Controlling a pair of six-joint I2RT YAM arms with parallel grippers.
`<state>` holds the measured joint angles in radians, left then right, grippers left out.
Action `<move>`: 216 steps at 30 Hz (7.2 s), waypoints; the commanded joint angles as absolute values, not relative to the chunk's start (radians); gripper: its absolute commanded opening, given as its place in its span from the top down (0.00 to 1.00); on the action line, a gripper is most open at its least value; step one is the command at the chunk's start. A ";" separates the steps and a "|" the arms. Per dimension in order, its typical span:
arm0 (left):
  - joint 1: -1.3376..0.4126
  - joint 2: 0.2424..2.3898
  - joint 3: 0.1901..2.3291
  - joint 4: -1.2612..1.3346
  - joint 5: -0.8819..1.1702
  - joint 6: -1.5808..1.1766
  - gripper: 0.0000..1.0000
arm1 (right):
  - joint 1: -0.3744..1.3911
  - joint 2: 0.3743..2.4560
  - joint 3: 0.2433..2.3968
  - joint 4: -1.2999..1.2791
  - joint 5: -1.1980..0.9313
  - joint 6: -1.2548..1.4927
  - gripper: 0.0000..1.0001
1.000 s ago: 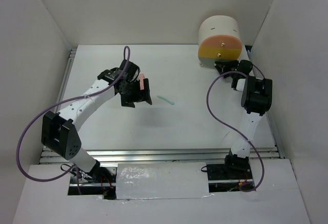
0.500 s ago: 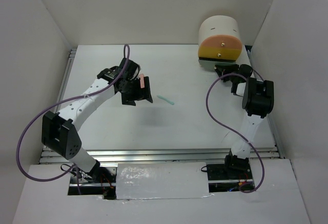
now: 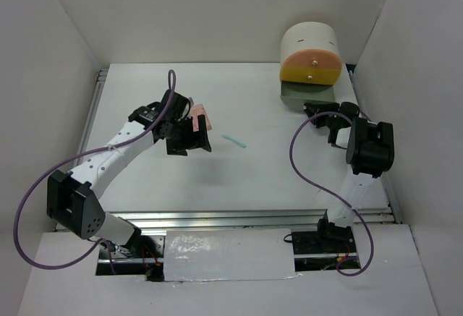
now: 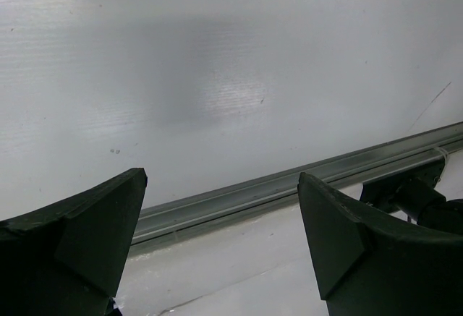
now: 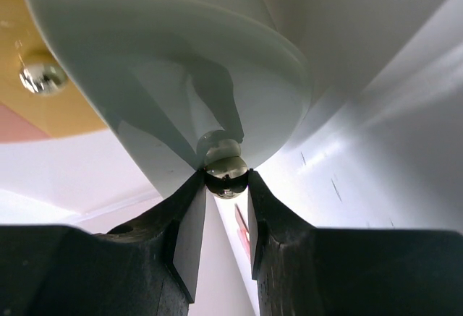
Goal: Organize the makeup
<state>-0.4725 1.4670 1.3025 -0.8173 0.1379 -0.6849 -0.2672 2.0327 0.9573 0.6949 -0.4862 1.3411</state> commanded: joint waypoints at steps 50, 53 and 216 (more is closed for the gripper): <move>-0.356 1.362 1.178 -0.971 -0.049 -0.821 0.00 | 0.479 2.088 1.768 -0.772 -0.052 0.120 0.18; -0.353 1.345 1.158 -0.957 -0.021 -0.787 0.01 | 0.498 2.152 1.831 -0.807 -0.061 0.095 0.18; -0.327 2.244 1.876 -0.834 -0.272 -0.810 1.00 | 0.212 1.236 0.913 -0.216 -0.356 0.877 0.10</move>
<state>-0.3180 2.2814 1.9057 -0.7586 -0.2832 -0.8150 0.2031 1.2369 0.9234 -0.2684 -0.3489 0.8917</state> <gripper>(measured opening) 0.149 0.898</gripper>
